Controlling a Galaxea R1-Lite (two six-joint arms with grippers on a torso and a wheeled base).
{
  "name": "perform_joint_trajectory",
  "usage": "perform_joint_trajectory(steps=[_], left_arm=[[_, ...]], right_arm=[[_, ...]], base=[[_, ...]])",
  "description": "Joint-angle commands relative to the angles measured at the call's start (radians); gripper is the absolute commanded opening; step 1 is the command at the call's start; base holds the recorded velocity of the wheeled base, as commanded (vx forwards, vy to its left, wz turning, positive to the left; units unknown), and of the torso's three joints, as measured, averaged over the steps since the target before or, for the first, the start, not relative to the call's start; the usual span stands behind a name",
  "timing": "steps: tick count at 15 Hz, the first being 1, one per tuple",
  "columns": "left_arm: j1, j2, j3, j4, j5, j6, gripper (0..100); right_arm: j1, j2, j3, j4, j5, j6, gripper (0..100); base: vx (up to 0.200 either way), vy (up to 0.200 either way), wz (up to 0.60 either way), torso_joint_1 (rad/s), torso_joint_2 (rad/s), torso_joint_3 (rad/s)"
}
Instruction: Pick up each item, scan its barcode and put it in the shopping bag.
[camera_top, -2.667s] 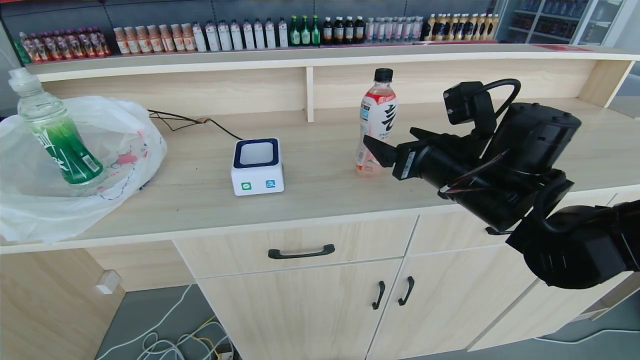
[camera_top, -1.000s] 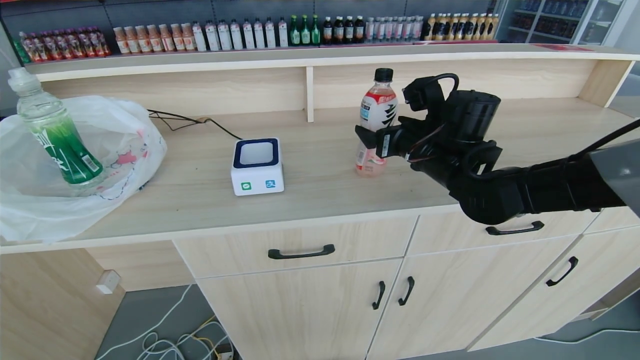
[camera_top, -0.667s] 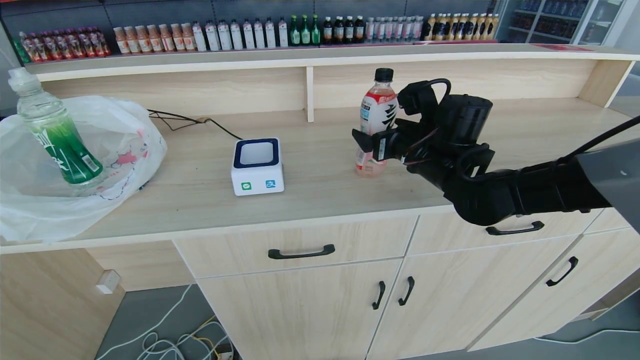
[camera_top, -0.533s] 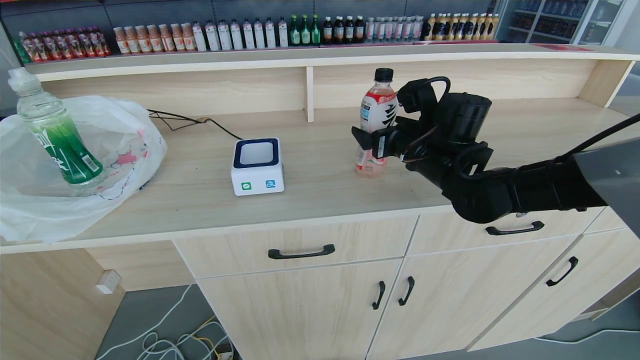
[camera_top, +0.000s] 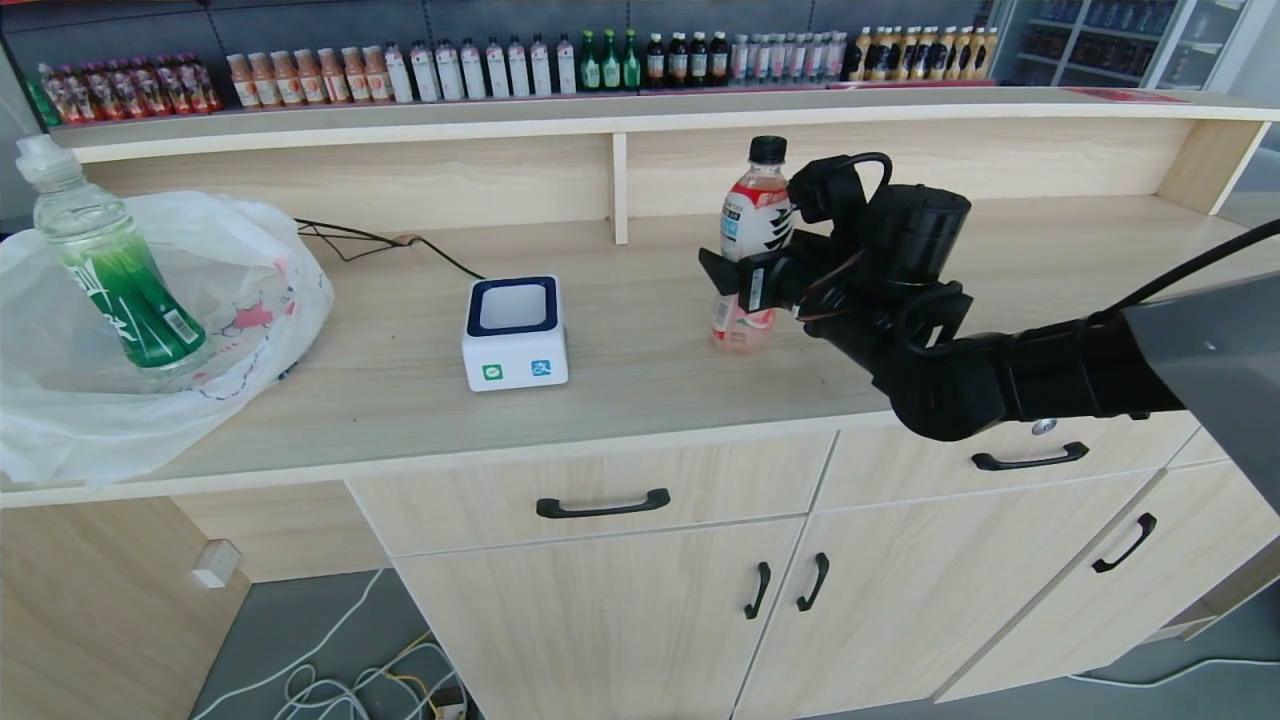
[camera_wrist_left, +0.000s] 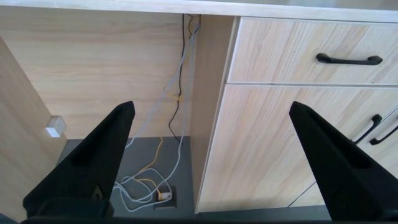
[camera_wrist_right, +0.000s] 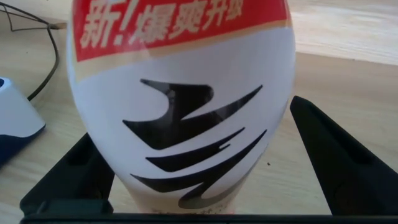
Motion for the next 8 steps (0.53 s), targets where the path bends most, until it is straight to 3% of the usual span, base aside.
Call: perform_joint_trajectory(steps=[1, 3, 4, 8], left_arm=[[0.001, 0.0, 0.0, 0.0, 0.0, 0.0, 100], [0.001, 0.0, 0.0, 0.0, 0.0, 0.0, 100], [0.001, 0.0, 0.0, 0.0, 0.0, 0.0, 100], [0.001, 0.0, 0.0, 0.0, 0.0, 0.0, 100]], right_arm=[[0.0, 0.001, 0.001, -0.001, 0.0, -0.001, 100], [0.0, 0.003, 0.001, -0.001, 0.001, -0.001, 100], [0.0, 0.004, 0.001, -0.001, 0.001, 0.001, 0], [0.002, 0.001, -0.005, 0.001, 0.001, 0.001, 0]], base=[[0.0, 0.0, 0.0, 0.0, 0.0, 0.0], [0.0, 0.0, 0.0, 0.0, 0.0, 0.0], [0.0, 0.0, 0.0, 0.0, 0.0, 0.0], [0.0, 0.0, 0.0, 0.0, 0.0, 0.0]])
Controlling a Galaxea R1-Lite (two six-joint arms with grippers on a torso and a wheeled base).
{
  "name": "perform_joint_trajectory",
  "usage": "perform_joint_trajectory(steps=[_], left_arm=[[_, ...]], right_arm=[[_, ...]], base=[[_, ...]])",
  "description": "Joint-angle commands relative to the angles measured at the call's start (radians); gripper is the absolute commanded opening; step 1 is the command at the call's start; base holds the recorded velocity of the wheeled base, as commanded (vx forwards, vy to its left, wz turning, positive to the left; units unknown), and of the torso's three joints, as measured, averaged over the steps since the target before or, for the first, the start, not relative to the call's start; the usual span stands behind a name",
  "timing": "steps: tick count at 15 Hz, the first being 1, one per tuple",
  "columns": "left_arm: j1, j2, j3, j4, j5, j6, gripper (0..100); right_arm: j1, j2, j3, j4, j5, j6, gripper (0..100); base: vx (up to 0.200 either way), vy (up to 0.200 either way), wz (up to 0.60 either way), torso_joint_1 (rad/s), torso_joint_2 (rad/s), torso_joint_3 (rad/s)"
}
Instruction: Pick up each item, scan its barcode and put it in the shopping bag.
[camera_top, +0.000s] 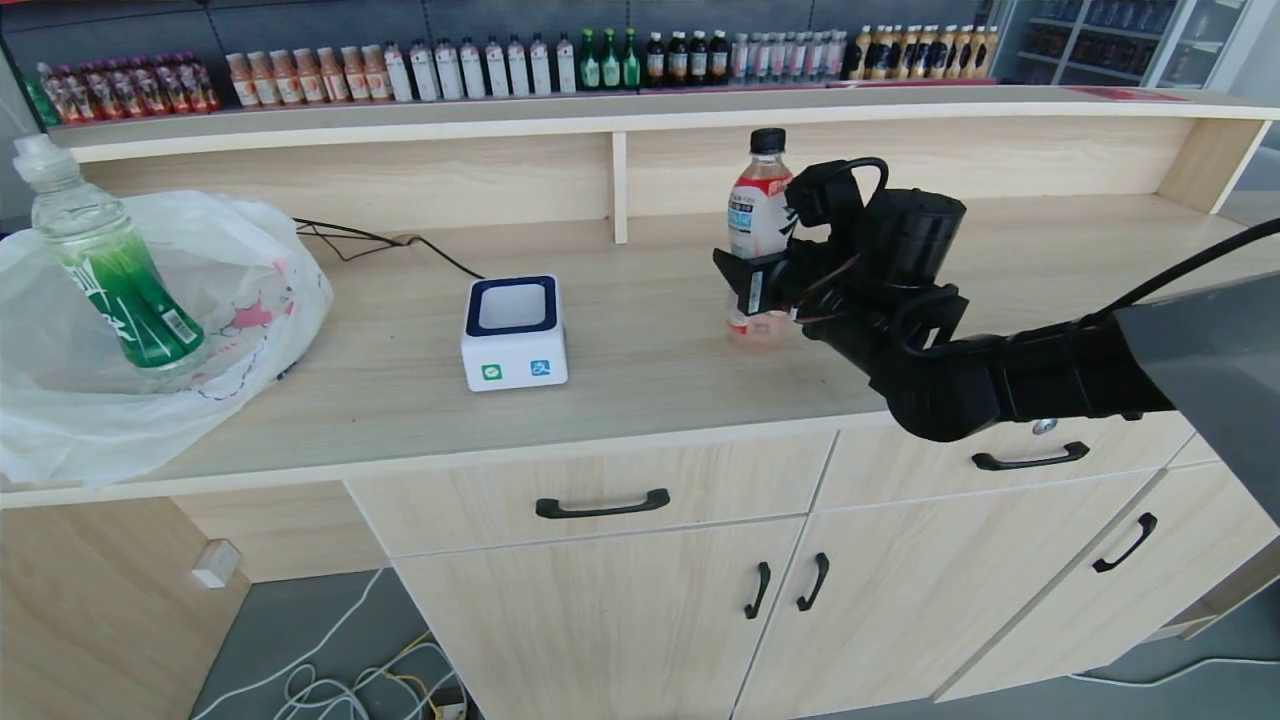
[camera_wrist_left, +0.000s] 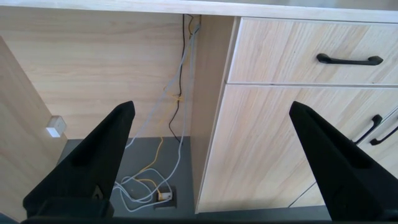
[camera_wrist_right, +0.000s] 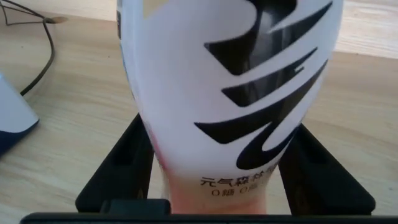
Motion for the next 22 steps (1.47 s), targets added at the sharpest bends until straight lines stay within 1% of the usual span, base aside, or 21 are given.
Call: perform_joint_trajectory(steps=[1, 16, 18, 19, 21, 22], left_arm=[[0.0, 0.0, 0.0, 0.0, 0.0, -0.001, 100], [0.0, 0.0, 0.0, 0.0, 0.0, -0.001, 100], [0.0, 0.0, 0.0, 0.0, 0.0, -0.001, 100], [0.0, 0.0, 0.0, 0.0, 0.0, -0.001, 100], [0.0, 0.0, 0.0, 0.0, 0.0, -0.001, 100], [0.0, 0.0, 0.0, 0.0, 0.0, -0.001, 100]], right_arm=[[0.005, -0.005, -0.001, 0.001, 0.0, 0.001, 0], [0.011, -0.094, 0.027, 0.001, -0.001, -0.012, 0], [0.016, -0.152, 0.083, 0.0, -0.003, -0.035, 0], [0.028, -0.241, 0.195, 0.0, -0.004, -0.055, 0], [0.029, -0.347, 0.326, -0.005, -0.006, -0.088, 0], [0.039, -0.396, 0.369, -0.005, -0.009, -0.088, 0]], base=[[0.0, 0.0, 0.0, 0.0, 0.0, 0.0], [0.0, 0.0, 0.0, 0.0, 0.0, 0.0], [0.0, 0.0, 0.0, 0.0, 0.0, 0.0], [0.0, 0.0, 0.0, 0.0, 0.0, 0.0], [0.0, 0.0, 0.0, 0.0, 0.0, 0.0], [0.0, 0.0, 0.0, 0.0, 0.0, 0.0]])
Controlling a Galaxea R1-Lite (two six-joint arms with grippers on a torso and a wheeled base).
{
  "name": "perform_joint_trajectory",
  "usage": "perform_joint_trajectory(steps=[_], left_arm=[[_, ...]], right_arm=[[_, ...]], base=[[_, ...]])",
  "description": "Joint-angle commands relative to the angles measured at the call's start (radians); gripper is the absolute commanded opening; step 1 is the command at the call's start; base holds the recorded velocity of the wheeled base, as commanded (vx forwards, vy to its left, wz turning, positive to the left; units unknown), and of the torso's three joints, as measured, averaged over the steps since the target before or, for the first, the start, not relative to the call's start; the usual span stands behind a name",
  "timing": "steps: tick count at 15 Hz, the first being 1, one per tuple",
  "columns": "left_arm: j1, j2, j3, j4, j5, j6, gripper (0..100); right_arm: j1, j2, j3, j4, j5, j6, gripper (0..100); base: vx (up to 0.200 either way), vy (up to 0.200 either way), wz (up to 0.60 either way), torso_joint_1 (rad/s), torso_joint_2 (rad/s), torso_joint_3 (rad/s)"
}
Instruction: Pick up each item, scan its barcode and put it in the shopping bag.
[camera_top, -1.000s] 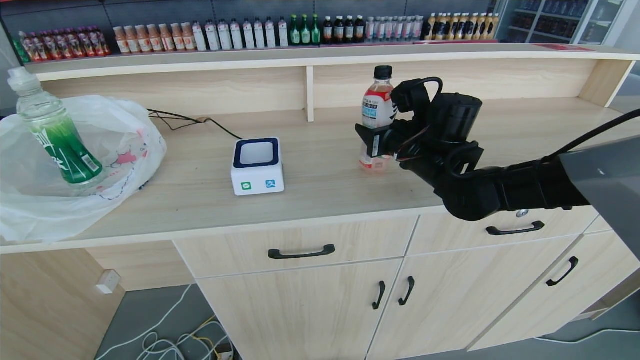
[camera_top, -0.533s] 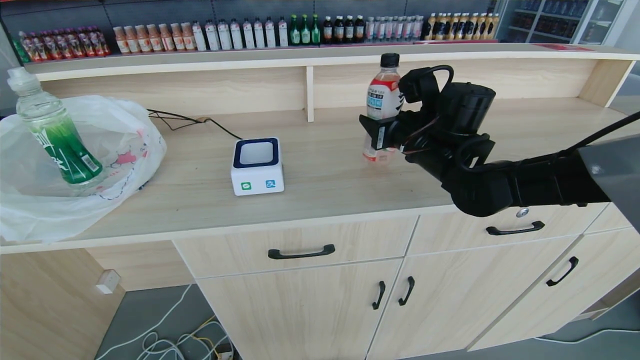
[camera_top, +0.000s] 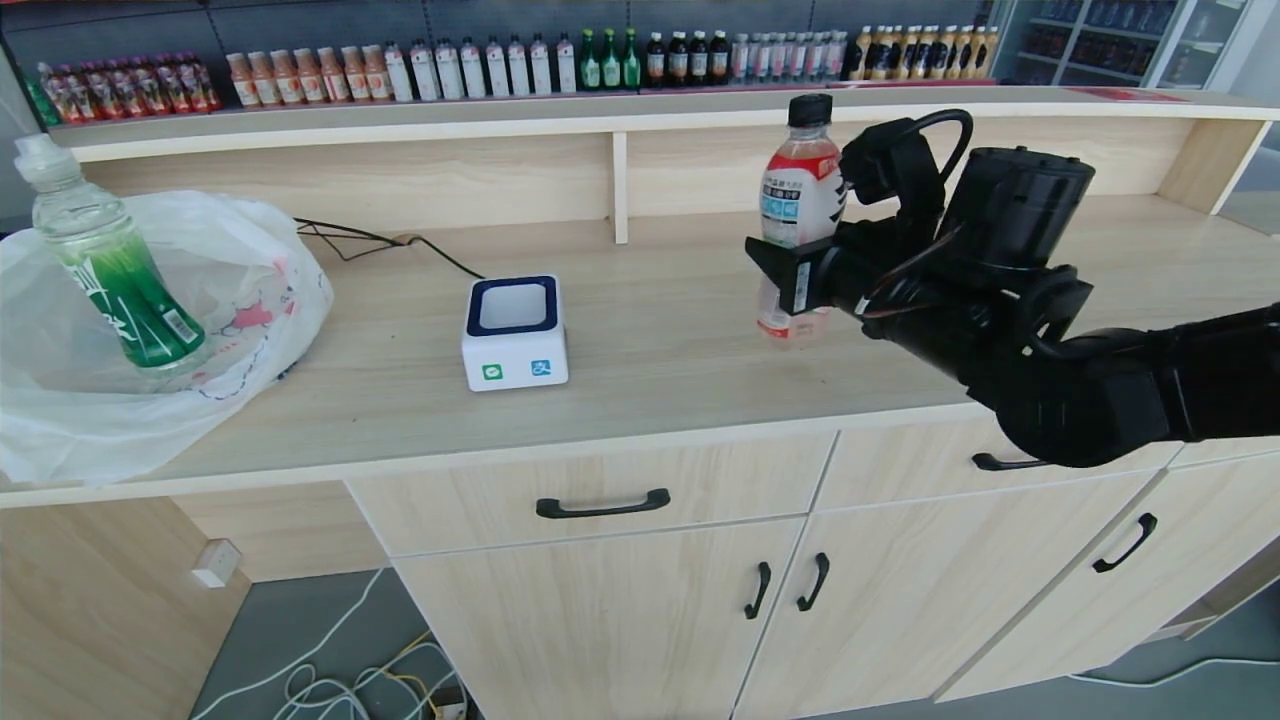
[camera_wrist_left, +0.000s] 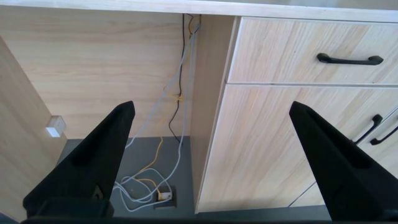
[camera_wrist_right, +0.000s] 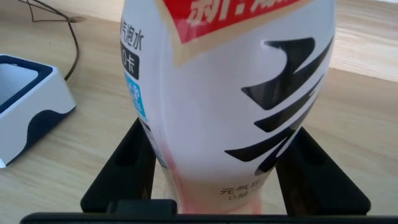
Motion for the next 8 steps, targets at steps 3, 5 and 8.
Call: perform_joint_trajectory(steps=[3, 5, 8], left_arm=[[0.0, 0.0, 0.0, 0.0, 0.0, 0.0, 100], [0.0, 0.0, 0.0, 0.0, 0.0, 0.0, 100], [0.0, 0.0, 0.0, 0.0, 0.0, 0.0, 100]], right_arm=[[0.032, -0.242, 0.183, -0.003, -0.005, -0.015, 0], [0.068, -0.286, 0.222, -0.003, -0.026, -0.009, 0], [0.114, -0.374, 0.33, -0.008, -0.059, -0.006, 0]], base=[[0.0, 0.0, 0.0, 0.0, 0.0, 0.0], [0.0, 0.0, 0.0, 0.0, 0.0, 0.0], [0.0, 0.0, 0.0, 0.0, 0.0, 0.0]])
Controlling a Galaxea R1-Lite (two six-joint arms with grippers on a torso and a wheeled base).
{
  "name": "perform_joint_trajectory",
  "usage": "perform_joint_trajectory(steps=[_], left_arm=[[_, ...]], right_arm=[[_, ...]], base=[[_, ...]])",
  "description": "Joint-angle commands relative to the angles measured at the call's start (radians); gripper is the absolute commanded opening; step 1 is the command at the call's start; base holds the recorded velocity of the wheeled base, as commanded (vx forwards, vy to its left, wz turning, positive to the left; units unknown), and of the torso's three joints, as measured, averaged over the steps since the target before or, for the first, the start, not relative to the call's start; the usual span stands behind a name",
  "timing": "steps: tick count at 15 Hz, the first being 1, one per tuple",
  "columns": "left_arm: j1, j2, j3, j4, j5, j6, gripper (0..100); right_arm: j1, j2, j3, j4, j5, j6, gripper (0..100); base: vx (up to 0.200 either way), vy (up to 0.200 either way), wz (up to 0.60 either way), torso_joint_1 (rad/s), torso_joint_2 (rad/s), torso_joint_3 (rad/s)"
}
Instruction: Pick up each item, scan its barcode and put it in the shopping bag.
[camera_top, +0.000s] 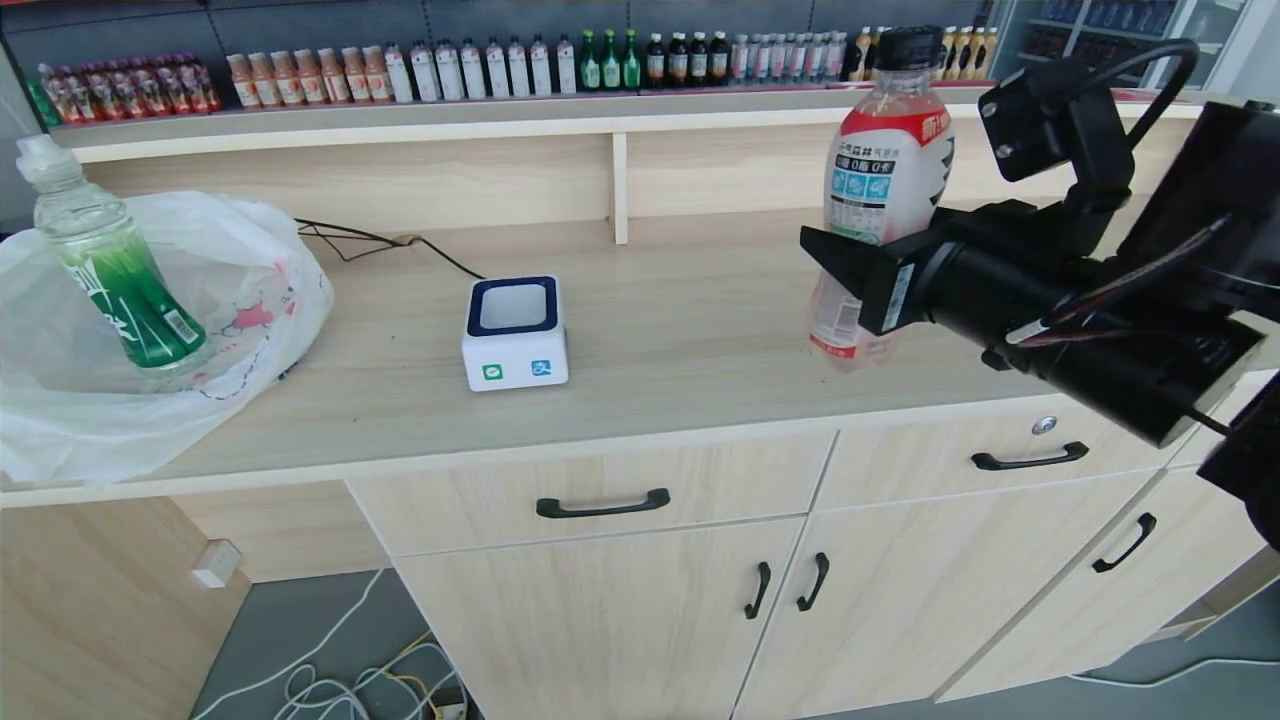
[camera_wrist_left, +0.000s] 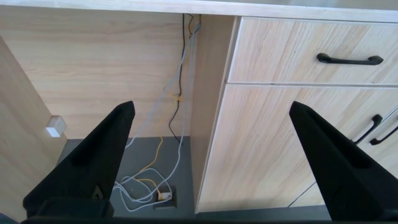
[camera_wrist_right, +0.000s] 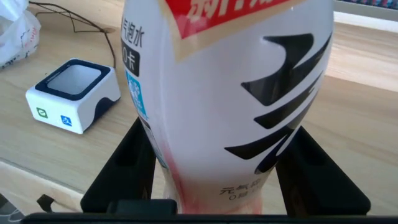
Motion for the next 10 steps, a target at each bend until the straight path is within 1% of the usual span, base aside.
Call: perform_joint_trajectory(steps=[1, 4, 6, 7, 9, 10], left_arm=[[0.0, 0.0, 0.0, 0.0, 0.0, -0.001, 100], [0.0, 0.0, 0.0, 0.0, 0.0, -0.001, 100], [0.0, 0.0, 0.0, 0.0, 0.0, -0.001, 100], [0.0, 0.0, 0.0, 0.0, 0.0, -0.001, 100], [0.0, 0.0, 0.0, 0.0, 0.0, -0.001, 100], [0.0, 0.0, 0.0, 0.0, 0.0, -0.001, 100]], right_arm=[[0.021, -0.083, 0.069, -0.004, -0.001, 0.006, 0], [0.023, -0.159, 0.157, -0.007, 0.003, 0.112, 0], [0.023, -0.203, 0.229, -0.021, 0.022, 0.224, 0], [0.021, -0.218, 0.267, -0.044, 0.051, 0.255, 0], [-0.005, -0.235, 0.353, -0.127, 0.169, 0.292, 0], [-0.022, -0.234, 0.372, -0.161, 0.216, 0.325, 0]], base=[[0.0, 0.0, 0.0, 0.0, 0.0, 0.0], [0.0, 0.0, 0.0, 0.0, 0.0, 0.0], [0.0, 0.0, 0.0, 0.0, 0.0, 0.0], [0.0, 0.0, 0.0, 0.0, 0.0, 0.0], [0.0, 0.0, 0.0, 0.0, 0.0, 0.0], [0.0, 0.0, 0.0, 0.0, 0.0, 0.0]])
